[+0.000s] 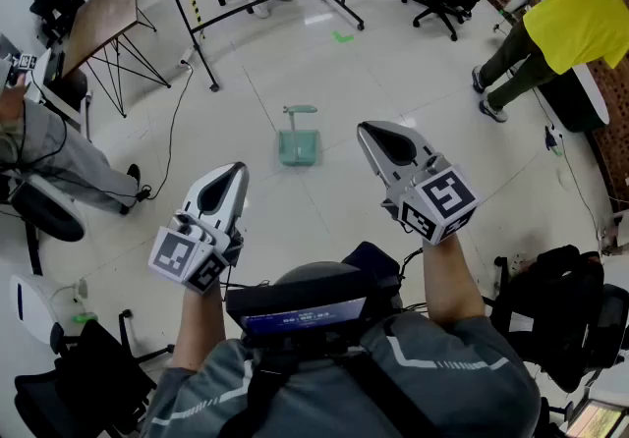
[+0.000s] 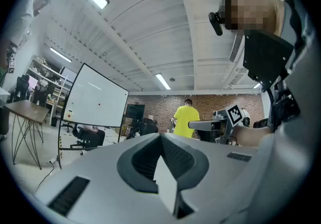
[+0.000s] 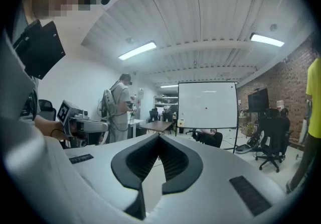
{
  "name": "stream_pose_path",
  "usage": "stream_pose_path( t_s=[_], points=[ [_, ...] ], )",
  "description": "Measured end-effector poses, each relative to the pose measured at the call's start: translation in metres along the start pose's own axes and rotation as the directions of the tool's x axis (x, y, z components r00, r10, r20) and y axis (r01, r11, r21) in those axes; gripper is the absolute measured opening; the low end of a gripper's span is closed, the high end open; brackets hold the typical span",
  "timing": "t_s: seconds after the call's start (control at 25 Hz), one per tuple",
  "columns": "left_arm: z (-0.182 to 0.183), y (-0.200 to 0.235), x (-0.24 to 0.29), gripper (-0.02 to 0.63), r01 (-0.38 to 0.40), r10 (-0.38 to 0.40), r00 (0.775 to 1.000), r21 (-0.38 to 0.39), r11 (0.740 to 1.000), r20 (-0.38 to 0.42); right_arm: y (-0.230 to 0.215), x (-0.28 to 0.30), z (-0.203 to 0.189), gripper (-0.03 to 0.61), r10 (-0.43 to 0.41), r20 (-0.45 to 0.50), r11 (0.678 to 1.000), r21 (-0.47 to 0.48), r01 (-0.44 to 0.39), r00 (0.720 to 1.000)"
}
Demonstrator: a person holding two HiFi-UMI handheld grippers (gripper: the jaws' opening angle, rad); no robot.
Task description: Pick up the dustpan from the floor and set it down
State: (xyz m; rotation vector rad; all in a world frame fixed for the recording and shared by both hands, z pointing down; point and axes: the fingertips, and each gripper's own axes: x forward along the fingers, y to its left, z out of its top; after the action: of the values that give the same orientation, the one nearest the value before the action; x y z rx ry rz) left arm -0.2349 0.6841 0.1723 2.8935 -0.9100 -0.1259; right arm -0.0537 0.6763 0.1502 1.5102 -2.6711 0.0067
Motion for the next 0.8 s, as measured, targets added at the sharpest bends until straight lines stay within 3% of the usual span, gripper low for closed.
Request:
stream_pose_path(
  t_s=[0.28, 0.6, 0.8],
  points=[
    [-0.002, 0.013, 0.015, 0.023, -0.028, 0.028, 1.0, 0.007, 1.0, -0.006, -0.007, 0.021, -0.015, 0.02, 0.072, -0.019, 0.997, 0.032, -0.071, 0.997],
    [-0.011, 0.101, 0.161, 0.023, -0.153, 0.153, 0.988, 0.012, 0.988, -0.01, -0.163, 0.137, -0.024, 0.02, 0.186, 0.051, 0.981, 0.04, -0.188, 0.981],
    [-0.001, 0.16, 0.224, 0.023, -0.258, 0.258, 0.966, 0.003, 0.966, -0.033, -0.228, 0.209, -0.022, 0.02, 0.277, 0.005, 0.958, 0.067, -0.277, 0.961]
  ],
)
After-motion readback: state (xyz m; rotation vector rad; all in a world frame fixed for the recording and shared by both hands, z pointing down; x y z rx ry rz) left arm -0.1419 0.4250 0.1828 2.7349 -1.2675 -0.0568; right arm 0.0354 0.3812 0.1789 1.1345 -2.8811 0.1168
